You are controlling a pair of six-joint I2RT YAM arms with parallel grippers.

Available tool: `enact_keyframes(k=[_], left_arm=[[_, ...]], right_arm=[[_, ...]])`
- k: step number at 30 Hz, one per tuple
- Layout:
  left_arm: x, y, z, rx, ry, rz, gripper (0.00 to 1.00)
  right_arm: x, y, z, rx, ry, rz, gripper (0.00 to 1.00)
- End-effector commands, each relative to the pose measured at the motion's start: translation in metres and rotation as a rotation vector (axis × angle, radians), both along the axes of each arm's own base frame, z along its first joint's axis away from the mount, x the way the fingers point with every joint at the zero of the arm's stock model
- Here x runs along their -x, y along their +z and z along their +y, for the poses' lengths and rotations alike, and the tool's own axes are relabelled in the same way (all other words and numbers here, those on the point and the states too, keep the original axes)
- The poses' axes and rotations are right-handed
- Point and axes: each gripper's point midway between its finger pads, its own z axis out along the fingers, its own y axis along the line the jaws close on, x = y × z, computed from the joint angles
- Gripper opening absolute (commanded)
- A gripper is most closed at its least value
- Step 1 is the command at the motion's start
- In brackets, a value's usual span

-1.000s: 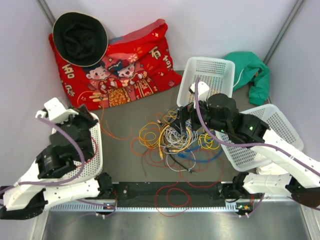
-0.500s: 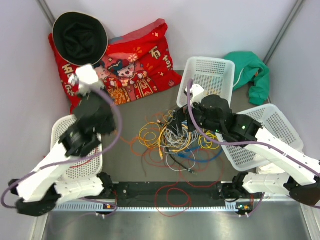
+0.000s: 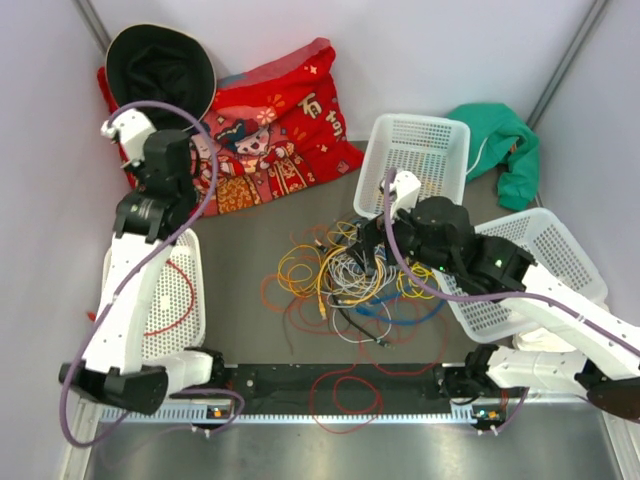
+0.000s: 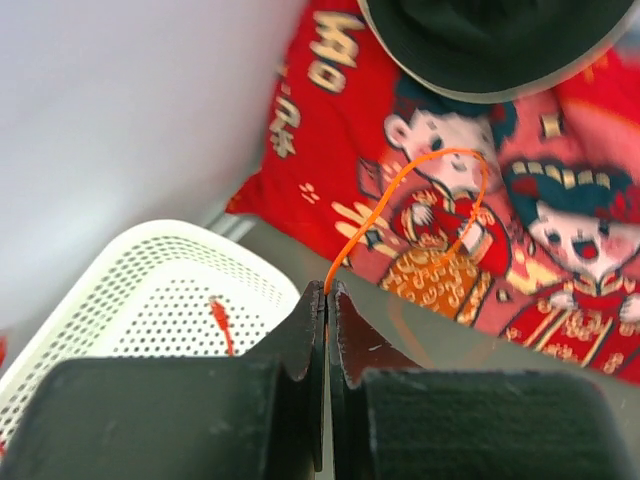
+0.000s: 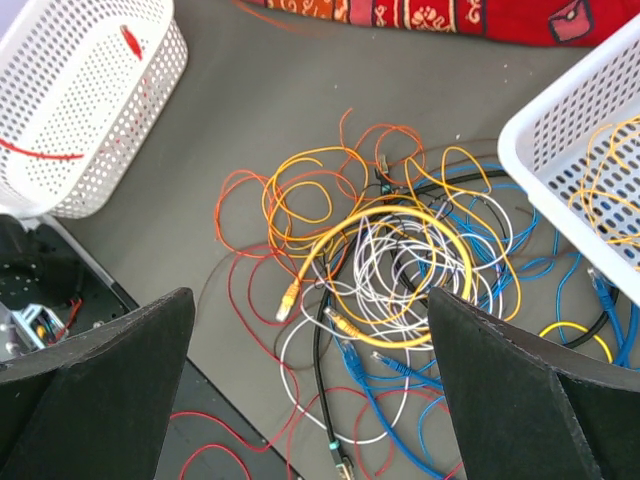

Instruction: Untangle the cables

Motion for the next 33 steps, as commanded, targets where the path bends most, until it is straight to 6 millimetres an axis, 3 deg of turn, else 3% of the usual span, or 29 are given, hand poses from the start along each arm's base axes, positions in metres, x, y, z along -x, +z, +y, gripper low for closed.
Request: enact_keyframes(k=[1,7,10,20,33], left_arm=[[0.052,0.054,0.029,0.041,0.139,-0.180,0.00],[0.092,0.096,0.045,0.025,0.197,-0.264,0.00],[0.102,0.095,0.052,-0.008,0.236,-0.247,0.00],[0.118,-0.008,0.073,-0.120,0.364,-0.004,0.00],[0.122,-0.068,0.090,-0.017,0.452,0.077,0.00]], right_arm=[[-0.006,-0.003,0.010,0.016,0.017,-0.012,0.99],[-0.006,0.002,0.014,0.007,0.036,-0.019,0.99],[-0.005,0.003,0.016,0.003,0.045,-0.017,0.99],[0.000,-0.004,0.019,0.001,0.070,0.009,0.99],[0.003,-0.007,0.012,0.013,0.058,0.011,0.99]])
